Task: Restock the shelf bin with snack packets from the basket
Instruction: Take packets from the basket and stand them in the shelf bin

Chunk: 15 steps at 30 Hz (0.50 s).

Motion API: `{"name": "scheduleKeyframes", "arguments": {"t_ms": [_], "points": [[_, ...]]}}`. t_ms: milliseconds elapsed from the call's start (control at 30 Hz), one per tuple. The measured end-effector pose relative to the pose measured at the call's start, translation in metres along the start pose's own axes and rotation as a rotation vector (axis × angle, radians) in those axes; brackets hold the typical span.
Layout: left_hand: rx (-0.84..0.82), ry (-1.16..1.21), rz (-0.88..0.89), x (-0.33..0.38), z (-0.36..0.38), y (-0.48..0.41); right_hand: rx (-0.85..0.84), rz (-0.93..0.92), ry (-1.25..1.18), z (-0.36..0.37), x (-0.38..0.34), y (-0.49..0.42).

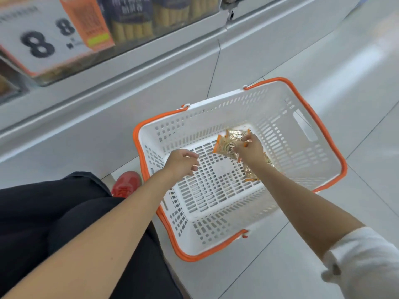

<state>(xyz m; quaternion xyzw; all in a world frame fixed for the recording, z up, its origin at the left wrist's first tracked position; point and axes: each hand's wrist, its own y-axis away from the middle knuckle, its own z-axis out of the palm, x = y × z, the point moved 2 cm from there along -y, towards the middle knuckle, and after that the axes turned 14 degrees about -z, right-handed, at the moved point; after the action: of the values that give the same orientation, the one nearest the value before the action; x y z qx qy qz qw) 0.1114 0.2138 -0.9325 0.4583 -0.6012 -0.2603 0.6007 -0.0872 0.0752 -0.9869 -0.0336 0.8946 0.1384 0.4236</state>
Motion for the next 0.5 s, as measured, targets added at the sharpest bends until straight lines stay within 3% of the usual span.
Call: {"name": "scheduleKeyframes", "arguments": {"t_ms": [233,367,500], "points": [[0.018,0.087,0.183,0.045,-0.025,0.054,-0.327,-0.028,-0.605,-0.020,-0.094,0.030],[-0.032,0.157,0.274,0.076,-0.039,0.105,-0.437,-0.107,-0.693,-0.039,-0.153,0.061],[-0.023,0.087,0.349,0.098,-0.061,0.154,-0.399,-0.209,-0.699,-0.065,-0.205,0.086]]}}
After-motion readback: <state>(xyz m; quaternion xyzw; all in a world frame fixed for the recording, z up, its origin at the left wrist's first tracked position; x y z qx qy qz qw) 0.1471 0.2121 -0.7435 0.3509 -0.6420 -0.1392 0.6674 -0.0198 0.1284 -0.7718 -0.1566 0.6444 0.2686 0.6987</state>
